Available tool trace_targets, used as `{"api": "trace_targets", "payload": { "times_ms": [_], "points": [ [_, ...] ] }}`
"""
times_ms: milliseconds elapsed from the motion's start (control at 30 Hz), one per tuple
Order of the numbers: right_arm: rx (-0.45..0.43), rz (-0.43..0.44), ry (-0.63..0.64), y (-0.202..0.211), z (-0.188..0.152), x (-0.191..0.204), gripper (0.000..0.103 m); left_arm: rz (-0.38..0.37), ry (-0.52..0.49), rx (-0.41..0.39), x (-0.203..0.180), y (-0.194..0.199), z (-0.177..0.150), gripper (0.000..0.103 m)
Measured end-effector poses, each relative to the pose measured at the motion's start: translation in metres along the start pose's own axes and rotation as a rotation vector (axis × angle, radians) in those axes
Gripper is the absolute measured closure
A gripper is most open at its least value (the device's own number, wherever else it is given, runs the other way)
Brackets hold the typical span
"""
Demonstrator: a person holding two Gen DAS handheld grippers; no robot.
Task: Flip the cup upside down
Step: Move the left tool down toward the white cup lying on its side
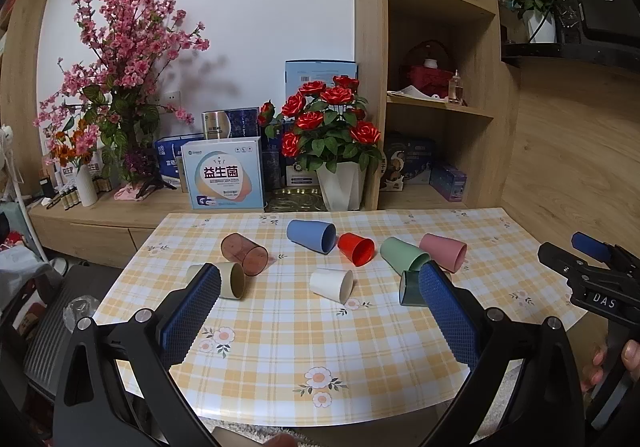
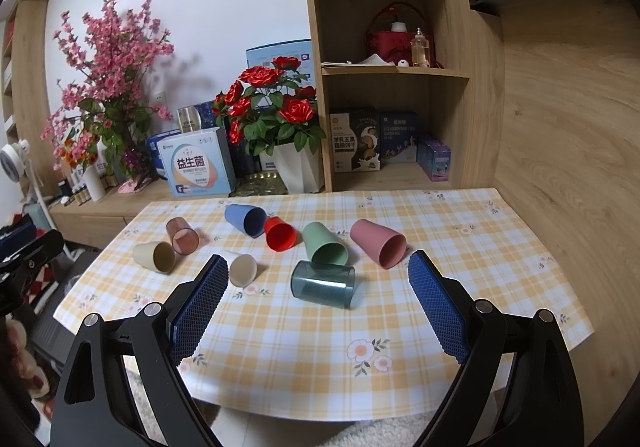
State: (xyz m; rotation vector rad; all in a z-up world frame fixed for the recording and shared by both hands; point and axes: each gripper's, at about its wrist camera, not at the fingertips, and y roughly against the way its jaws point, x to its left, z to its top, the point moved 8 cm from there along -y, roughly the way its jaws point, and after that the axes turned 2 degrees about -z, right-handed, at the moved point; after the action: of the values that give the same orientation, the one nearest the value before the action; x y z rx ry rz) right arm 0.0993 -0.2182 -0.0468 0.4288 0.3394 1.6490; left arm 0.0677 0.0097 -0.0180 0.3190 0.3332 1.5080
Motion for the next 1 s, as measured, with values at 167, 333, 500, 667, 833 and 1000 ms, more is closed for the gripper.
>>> {"api": "trace_targets", "payload": {
  "times_ms": [167, 333, 500, 667, 833, 1000],
  "points": [
    [0.003, 0.001, -0.003, 0.0, -0.001, 0.0, 0.015, -0.029, 0.013, -0.002, -0.001, -0.002, -0.003, 0.006],
    [0.01, 0.018, -0.03, -0.007, -0.003, -0.007, 0.015, -0.023, 0.006, 0.005, 0.004, -0.011, -0.008, 0.006],
    [0.034, 0.011, -0.068, -0.03, -0.006, -0.024, 0.015, 0.047, 0.021, 0.048, 0.033, -0.031, -0.02, 0.006],
    [0.085, -0.009, -0.08, -0.065, -0.013, -0.044, 0.015, 0.118, 0.038, 0.131, 0.069, -0.06, -0.037, 0.006],
    [0.115, -0.015, -0.094, -0.097, -0.017, -0.06, 0.015, 0.124, 0.055, 0.233, 0.087, -0.094, -0.055, 0.006],
    [0.172, 0.002, -0.107, -0.122, -0.025, -0.067, 0.015, 0.104, 0.118, 0.331, 0.084, -0.133, -0.069, 0.006]
  ]
}}
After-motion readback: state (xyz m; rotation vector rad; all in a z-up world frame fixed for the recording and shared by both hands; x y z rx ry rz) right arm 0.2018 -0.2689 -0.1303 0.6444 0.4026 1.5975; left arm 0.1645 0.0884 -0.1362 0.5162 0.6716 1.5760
